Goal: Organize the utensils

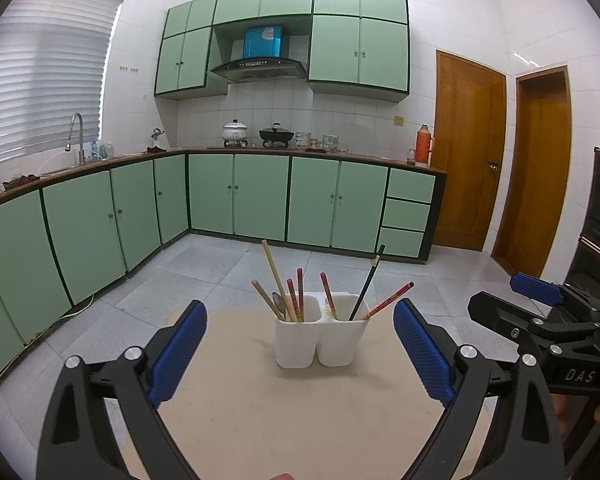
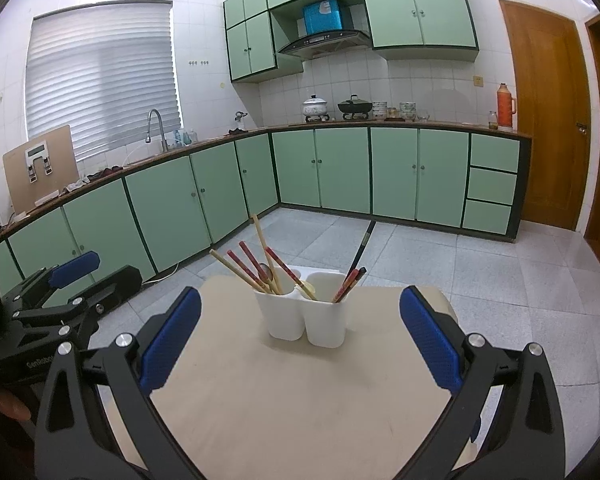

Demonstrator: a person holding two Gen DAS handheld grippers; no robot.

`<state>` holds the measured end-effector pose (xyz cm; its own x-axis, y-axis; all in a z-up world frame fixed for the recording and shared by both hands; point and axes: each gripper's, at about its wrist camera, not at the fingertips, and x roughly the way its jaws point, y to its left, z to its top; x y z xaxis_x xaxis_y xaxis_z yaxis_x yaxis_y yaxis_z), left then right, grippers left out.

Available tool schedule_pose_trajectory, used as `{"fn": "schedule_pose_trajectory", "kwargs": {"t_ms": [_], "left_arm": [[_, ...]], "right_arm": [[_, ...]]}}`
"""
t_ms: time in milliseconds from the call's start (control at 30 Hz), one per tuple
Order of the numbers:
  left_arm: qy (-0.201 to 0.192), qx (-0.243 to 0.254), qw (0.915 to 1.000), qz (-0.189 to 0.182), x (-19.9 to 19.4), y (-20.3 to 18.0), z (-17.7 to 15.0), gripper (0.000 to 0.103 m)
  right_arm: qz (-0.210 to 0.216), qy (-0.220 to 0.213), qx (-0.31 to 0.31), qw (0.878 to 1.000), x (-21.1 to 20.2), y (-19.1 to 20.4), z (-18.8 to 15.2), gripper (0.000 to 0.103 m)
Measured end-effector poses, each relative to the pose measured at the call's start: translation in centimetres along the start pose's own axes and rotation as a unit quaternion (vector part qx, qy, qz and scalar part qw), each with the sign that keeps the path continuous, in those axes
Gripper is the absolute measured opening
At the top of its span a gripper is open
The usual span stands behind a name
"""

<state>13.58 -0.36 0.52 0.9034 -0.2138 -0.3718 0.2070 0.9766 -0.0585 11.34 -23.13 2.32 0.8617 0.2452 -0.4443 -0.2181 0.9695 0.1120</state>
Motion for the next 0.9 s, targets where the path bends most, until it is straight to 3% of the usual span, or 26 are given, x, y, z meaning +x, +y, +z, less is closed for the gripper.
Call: {"fn": "schedule_pose_trajectory", "kwargs": {"t_ms": [900], "left_arm": [[0.0,0.0,1.0,0.0,-0.03,0.13,-0.07,0.093]], "right_arm": [[-0.001,0.0,0.0,1.0,0.06,-0.07,0.2,0.097]]}}
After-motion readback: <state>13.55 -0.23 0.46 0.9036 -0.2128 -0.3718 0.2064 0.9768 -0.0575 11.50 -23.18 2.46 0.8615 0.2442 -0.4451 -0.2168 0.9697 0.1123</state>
